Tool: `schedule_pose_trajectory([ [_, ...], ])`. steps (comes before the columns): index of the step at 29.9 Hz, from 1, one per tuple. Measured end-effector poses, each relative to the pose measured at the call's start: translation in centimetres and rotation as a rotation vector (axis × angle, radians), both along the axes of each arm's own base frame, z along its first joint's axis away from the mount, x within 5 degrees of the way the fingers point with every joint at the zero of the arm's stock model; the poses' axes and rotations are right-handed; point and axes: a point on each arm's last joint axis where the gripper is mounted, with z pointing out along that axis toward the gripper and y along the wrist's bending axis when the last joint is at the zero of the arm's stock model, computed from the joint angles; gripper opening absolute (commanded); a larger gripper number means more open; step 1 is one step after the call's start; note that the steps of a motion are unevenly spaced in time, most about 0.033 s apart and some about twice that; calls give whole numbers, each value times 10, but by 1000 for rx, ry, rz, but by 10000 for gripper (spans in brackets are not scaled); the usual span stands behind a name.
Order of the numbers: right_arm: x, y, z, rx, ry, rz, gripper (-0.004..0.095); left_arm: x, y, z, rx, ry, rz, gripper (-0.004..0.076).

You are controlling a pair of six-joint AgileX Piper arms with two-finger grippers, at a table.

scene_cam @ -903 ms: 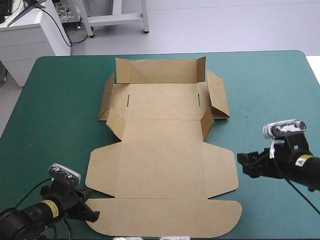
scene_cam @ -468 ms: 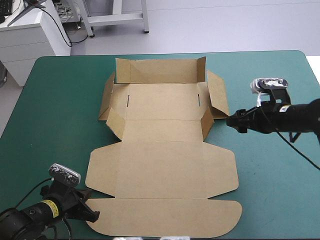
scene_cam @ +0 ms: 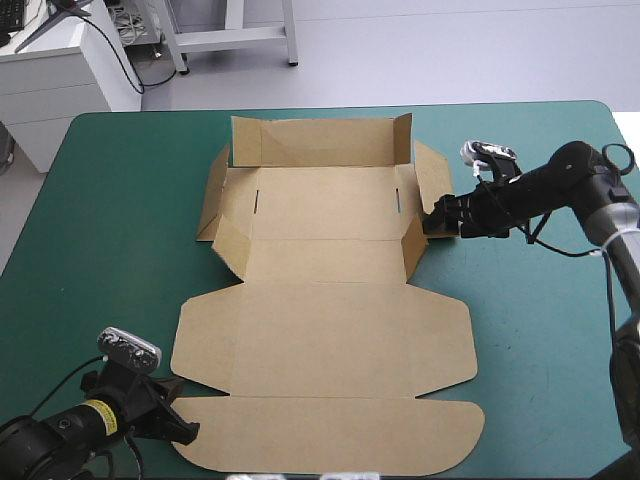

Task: Fold the box

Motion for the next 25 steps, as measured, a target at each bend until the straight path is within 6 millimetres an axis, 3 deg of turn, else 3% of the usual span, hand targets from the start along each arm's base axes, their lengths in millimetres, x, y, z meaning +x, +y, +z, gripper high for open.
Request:
schedule_pose_trajectory([
  [10,44,8,-38,95,148,45,715,0,0,0,0,0,0,-8],
  [17,51,31,-58,98,185,112,694,0,0,0,0,0,0,-8],
  [20,50,41,-64,92,199,142,547,0,0,0,0,0,0,-8],
  [25,51,45,-71,46,203,164,69,0,0,0,0,0,0,-8],
])
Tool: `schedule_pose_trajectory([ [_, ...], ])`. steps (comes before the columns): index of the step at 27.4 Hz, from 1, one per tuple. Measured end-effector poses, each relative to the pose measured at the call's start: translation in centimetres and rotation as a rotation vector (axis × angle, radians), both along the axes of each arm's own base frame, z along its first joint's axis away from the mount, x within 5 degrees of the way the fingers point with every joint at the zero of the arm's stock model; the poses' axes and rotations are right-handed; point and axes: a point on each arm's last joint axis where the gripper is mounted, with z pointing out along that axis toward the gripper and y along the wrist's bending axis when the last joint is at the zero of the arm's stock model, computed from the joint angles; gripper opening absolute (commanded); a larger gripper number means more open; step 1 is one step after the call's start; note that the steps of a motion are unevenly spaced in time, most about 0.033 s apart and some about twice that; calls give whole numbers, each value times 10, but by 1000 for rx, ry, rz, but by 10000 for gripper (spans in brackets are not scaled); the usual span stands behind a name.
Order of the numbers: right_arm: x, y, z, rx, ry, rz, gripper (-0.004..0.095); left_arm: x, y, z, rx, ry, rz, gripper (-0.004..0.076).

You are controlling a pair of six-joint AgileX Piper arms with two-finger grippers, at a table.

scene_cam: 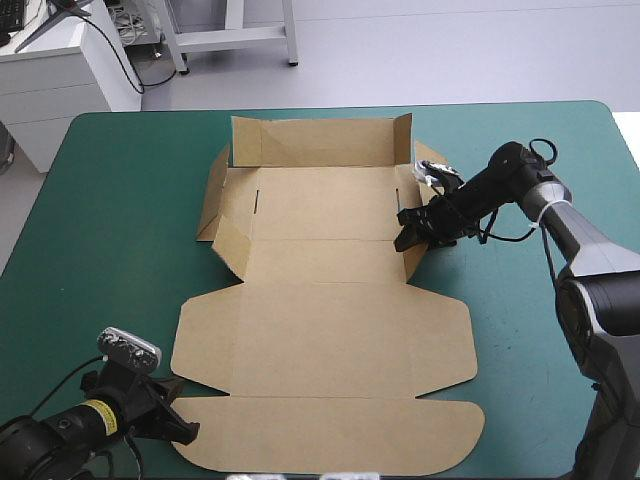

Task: Fold the box

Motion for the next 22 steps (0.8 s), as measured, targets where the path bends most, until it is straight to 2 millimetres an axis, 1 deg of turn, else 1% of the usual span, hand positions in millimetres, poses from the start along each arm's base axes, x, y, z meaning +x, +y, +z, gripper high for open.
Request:
schedule_pose_trajectory([
  [1,0,0,0,-8,-3,4,-11,0,0,0,0,0,0,-8],
  [8,1,-2,-2,-39,-44,46,-9,0,0,0,0,0,0,-8],
  [18,6,-3,0,-53,-115,61,-9,0,0,0,-1,-1,0,-8],
  [20,10,-4,12,-76,-152,89,-10,0,0,0,-1,-1,0,-8],
  [22,15,-6,30,-108,-202,122,-14,0,0,0,-1,-1,0,-8],
])
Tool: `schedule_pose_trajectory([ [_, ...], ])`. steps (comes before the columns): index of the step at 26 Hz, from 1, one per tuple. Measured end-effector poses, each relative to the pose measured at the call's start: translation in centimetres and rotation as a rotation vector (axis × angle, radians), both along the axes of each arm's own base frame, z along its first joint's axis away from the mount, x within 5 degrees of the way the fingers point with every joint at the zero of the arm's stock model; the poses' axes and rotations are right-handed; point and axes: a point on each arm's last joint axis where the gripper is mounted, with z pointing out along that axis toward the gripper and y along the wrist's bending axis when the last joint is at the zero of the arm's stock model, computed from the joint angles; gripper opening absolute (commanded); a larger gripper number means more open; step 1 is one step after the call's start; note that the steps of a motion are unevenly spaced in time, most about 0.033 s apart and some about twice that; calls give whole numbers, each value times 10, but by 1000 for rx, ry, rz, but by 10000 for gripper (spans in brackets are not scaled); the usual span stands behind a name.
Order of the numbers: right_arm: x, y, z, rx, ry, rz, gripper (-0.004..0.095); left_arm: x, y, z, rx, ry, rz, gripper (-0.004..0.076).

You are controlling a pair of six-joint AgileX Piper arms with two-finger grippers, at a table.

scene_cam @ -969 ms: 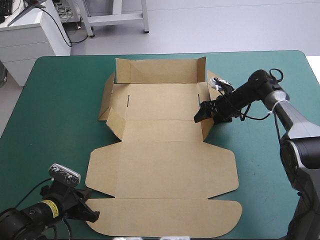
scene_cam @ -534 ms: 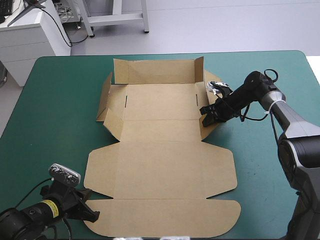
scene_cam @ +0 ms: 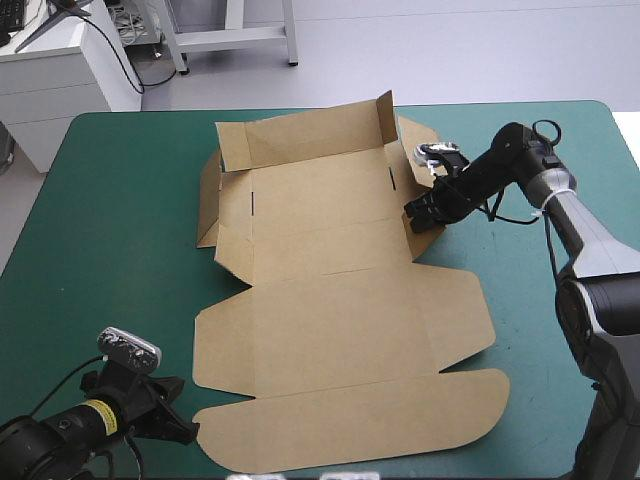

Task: Fold the box

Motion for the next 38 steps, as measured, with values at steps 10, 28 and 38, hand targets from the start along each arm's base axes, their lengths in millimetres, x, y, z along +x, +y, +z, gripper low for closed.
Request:
schedule_pose_trajectory([
  [10,15,5,96,-96,-400,157,-19,1,0,9,-14,-22,0,-8],
  [28,9,99,51,-395,-601,842,-19,0,-3,15,-50,-21,-1,-8],
  [38,5,147,18,-401,-682,1085,-19,-1,-6,16,-94,2,-2,-8],
])
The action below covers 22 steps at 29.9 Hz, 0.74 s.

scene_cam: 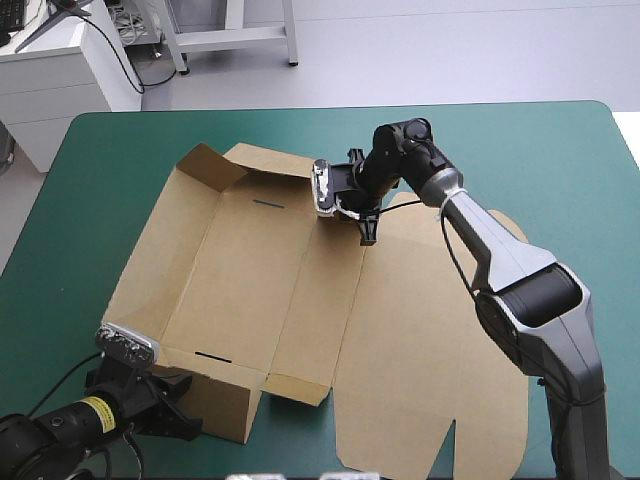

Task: Fold the box

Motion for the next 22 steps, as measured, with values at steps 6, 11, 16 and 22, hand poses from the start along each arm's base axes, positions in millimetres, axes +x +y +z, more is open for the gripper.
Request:
schedule_pose_trajectory([
  [6,-6,15,-7,-8,-22,164,-19,1,0,1,-8,-8,0,-8],
  [11,-8,20,-8,-2,-37,230,-19,1,-1,10,-24,-37,-5,-8],
  [16,-3,23,-20,-2,-33,231,-9,2,-2,21,-44,-68,-5,-8],
  [22,2,28,-35,28,-4,198,280,2,-2,24,-48,-75,-5,-8],
])
